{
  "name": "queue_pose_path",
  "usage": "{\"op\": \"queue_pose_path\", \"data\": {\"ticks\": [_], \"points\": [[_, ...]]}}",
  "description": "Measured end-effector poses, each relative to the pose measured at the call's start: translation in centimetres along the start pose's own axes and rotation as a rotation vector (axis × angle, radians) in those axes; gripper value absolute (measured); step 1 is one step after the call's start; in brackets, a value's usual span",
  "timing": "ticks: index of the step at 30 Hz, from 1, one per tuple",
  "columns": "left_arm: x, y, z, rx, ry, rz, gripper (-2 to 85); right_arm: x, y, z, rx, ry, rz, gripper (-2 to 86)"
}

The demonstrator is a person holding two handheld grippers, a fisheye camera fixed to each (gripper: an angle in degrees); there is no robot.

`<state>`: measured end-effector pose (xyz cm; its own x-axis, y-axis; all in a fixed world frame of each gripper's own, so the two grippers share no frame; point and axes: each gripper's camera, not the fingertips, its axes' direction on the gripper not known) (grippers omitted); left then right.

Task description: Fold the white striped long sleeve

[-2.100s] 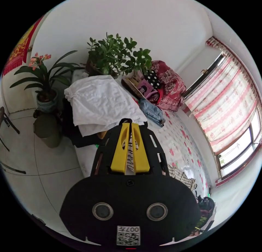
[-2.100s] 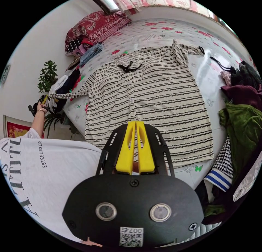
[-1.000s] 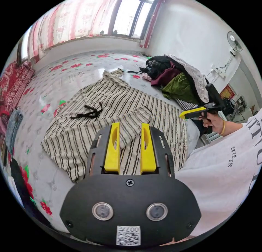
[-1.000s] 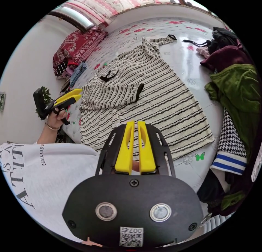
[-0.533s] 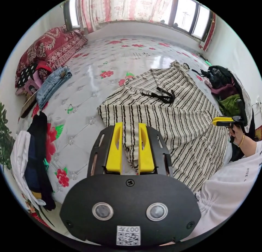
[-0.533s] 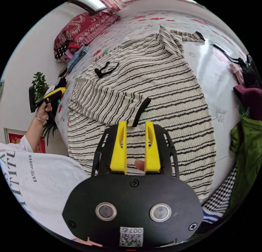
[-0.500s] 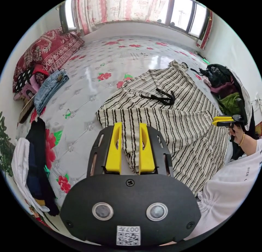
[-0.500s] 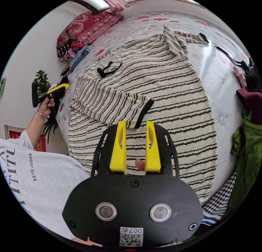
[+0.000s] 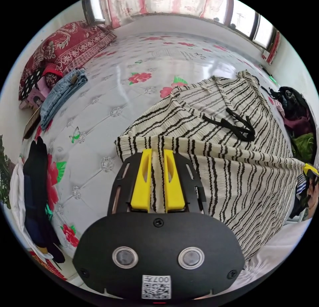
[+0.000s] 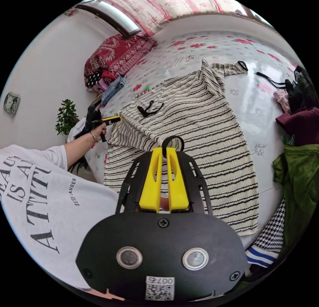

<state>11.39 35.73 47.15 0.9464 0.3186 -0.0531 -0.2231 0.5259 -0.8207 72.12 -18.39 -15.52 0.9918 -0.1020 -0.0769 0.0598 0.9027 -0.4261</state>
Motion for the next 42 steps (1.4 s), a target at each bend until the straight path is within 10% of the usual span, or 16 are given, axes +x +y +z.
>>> {"op": "queue_pose_path", "data": {"ticks": [16, 30, 42], "points": [[2.9, 6.8, -4.4, -0.041, 0.009, 0.056, 4.9, 7.9, -5.9, 8.6, -0.218, -0.038, 0.0, 5.2], [2.1, 7.3, -3.5, -0.048, -0.026, -0.03, -0.7, 26.5, -23.6, -5.2, 0.223, 0.08, 0.138, 7.7], [1.6, 7.1, -3.9, -0.079, -0.086, -0.038, -0.8, 38.1, -39.4, 0.1, 0.118, 0.072, 0.234, 5.0]]}}
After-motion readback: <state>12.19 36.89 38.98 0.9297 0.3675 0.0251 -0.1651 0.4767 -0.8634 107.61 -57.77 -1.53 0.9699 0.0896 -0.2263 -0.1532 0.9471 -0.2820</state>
